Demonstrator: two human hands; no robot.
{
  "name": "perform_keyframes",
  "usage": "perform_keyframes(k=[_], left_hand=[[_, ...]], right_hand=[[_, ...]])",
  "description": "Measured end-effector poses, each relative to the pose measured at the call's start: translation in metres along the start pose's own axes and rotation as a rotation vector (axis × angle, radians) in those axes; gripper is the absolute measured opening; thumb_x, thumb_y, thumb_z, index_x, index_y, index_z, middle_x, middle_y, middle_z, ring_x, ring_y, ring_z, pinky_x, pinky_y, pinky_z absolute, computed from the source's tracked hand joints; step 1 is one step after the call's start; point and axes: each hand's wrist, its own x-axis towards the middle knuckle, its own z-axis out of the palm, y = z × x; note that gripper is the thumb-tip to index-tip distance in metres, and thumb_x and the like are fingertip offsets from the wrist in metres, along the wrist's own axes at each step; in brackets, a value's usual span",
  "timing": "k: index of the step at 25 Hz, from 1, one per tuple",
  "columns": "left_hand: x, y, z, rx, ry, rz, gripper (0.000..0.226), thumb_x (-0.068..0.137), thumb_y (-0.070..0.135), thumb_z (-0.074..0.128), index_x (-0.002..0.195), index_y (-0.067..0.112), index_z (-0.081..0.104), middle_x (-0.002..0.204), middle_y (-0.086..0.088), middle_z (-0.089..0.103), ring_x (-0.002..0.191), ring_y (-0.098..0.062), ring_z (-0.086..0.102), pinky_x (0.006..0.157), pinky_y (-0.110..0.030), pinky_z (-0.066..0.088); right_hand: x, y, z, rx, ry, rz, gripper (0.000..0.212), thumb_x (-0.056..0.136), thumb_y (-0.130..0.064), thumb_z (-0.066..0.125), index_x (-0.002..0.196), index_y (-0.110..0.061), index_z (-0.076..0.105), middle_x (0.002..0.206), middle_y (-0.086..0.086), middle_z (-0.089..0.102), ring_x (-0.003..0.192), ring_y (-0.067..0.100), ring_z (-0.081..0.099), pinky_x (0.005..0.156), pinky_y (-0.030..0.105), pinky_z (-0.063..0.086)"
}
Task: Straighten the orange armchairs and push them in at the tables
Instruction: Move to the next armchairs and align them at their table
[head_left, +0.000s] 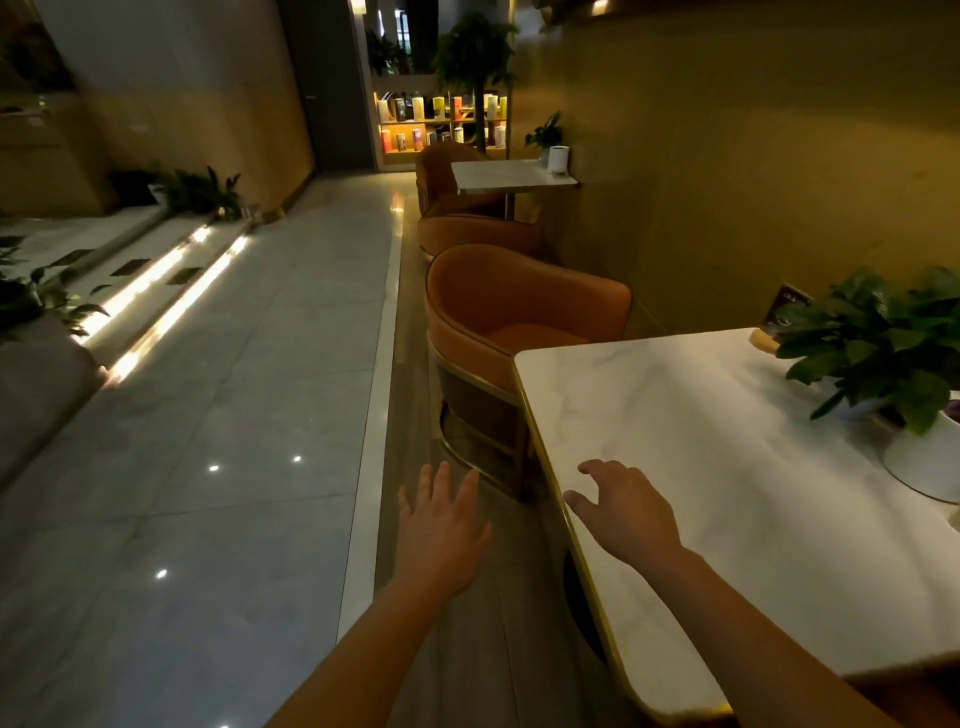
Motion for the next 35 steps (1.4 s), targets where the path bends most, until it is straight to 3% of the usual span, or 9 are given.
perform_keyframes(k=[10, 18, 25, 29, 33, 35], left_hand=[[0.201, -0.166, -0.073, 0.032, -0.093, 0.068, 0.066, 0.101, 0.052, 0.038, 0.157, 0.029, 0.012, 0.168, -0.007, 0.005, 0.154, -0.031, -0.003, 0.124, -0.055, 0.003], [0.393, -0.244, -0.073, 0.071, -0.118, 0.045, 0.069, 0.101, 0.057, 0.035, 0.158, 0.031, 0.009, 0.168, -0.006, 0.008, 0.155, -0.028, 0.0, 0.124, -0.051, 0.007], [0.57, -0.29, -0.082, 0.079, -0.2, 0.016, 0.067, 0.1, 0.053, 0.04, 0.158, 0.029, 0.014, 0.166, -0.005, 0.017, 0.153, -0.027, 0.011, 0.124, -0.047, 0.017], [0.664, -0.293, -0.086, 0.052, -0.216, 0.105, 0.067, 0.1, 0.053, 0.041, 0.157, 0.028, 0.017, 0.165, -0.006, 0.02, 0.152, -0.027, 0.015, 0.124, -0.048, 0.019], [0.783, -0.303, -0.085, 0.051, -0.233, 0.264, 0.064, 0.099, 0.05, 0.043, 0.156, 0.028, 0.022, 0.159, -0.006, 0.03, 0.15, -0.026, 0.021, 0.122, -0.048, 0.023], [0.844, -0.307, -0.079, 0.065, -0.27, 0.35, 0.064, 0.098, 0.051, 0.042, 0.155, 0.03, 0.021, 0.159, -0.006, 0.03, 0.15, -0.029, 0.02, 0.121, -0.051, 0.023]], right_hand=[[0.186, -0.14, 0.063, 0.113, -0.011, 0.143, 0.05, 0.093, -0.057, 0.052, 0.136, -0.032, 0.049, 0.136, -0.007, 0.057, 0.12, 0.017, 0.057, 0.099, 0.039, 0.051], [0.393, -0.194, 0.104, 0.184, 0.02, 0.088, 0.046, 0.093, -0.054, 0.054, 0.133, -0.031, 0.053, 0.129, -0.011, 0.06, 0.115, 0.011, 0.059, 0.096, 0.031, 0.051], [0.575, -0.227, 0.124, 0.212, -0.107, 0.084, 0.042, 0.093, -0.053, 0.054, 0.128, -0.03, 0.056, 0.119, -0.011, 0.064, 0.106, 0.009, 0.061, 0.088, 0.032, 0.053], [0.648, -0.227, 0.131, 0.198, -0.141, 0.151, 0.029, 0.094, -0.052, 0.052, 0.116, -0.033, 0.058, 0.103, -0.014, 0.064, 0.089, 0.001, 0.061, 0.08, 0.027, 0.054], [0.73, -0.229, 0.15, 0.196, -0.121, 0.31, 0.047, 0.095, -0.053, 0.049, 0.137, -0.032, 0.048, 0.133, -0.01, 0.057, 0.119, 0.009, 0.055, 0.094, 0.03, 0.047], [0.767, -0.231, 0.165, 0.205, -0.102, 0.402, 0.051, 0.096, -0.054, 0.048, 0.141, -0.031, 0.045, 0.138, -0.009, 0.054, 0.122, 0.011, 0.053, 0.095, 0.03, 0.046]])
